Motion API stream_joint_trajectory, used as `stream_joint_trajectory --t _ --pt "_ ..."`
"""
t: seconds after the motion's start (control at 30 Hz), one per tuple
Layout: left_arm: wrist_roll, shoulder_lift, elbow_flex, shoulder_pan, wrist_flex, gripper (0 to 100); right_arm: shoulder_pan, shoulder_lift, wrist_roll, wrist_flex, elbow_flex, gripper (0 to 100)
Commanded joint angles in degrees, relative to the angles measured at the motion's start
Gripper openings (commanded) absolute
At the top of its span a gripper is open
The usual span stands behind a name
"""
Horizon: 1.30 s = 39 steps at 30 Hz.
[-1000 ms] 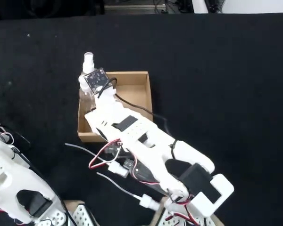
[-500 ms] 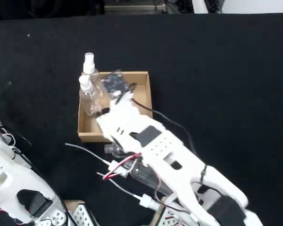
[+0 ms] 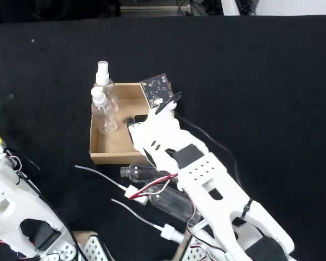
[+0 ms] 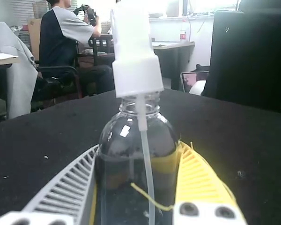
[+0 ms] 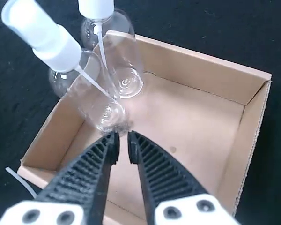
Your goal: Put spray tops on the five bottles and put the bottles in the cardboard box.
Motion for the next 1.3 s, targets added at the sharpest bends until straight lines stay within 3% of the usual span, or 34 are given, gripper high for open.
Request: stream_joint_trajectory --t 0.0,0.4,0.63,1.27 --pt "-0.97 -0.18 0.48 0.57 -0.88 3 1.14 -2.86 0.26 -0.18 -0.31 1.5" --pt "-0.97 -0.18 0.57 -0.48 -0.88 4 1.23 -2.86 0.26 -0.18 -0.22 1.5" --pt "-0.88 -0.18 1.45 -1.54 -0.88 21 1.23 -2.86 0.26 -0.18 -0.22 1.5" --pt "-0.88 -0.26 1.45 -2.33 -1.14 25 1.23 -2.86 0.26 -0.18 0.22 1.5"
